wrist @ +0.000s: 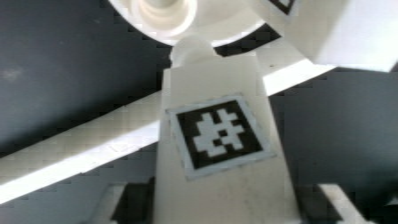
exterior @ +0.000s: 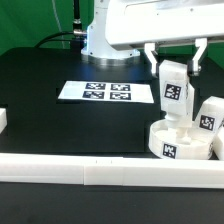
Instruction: Assemble stool
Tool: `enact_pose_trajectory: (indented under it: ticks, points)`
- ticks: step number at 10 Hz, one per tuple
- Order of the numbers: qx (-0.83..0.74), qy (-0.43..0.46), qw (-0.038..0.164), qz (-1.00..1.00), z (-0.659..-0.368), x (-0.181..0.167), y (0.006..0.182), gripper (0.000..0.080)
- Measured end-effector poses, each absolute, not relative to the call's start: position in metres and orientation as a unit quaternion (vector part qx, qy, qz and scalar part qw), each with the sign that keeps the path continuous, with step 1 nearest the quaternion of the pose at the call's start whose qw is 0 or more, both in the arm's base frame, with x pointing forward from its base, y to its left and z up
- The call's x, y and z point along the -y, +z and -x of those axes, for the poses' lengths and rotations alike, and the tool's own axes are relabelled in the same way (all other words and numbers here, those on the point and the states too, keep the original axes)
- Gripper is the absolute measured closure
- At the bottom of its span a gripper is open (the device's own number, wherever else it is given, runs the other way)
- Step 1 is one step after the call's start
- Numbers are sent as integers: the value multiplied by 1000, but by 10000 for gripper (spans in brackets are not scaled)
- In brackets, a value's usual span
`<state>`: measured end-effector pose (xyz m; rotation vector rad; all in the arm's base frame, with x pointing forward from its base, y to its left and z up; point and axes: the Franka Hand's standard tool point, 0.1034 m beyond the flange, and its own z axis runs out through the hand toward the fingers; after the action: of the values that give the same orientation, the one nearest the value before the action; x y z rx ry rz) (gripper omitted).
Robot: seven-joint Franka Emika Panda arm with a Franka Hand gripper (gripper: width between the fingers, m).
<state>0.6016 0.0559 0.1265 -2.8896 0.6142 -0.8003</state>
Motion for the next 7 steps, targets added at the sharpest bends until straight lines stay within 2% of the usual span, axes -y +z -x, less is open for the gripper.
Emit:
enact_pose_trajectory:
  ticks: [7]
  points:
    - [-198,-259,35,945,-592,-54,117,474]
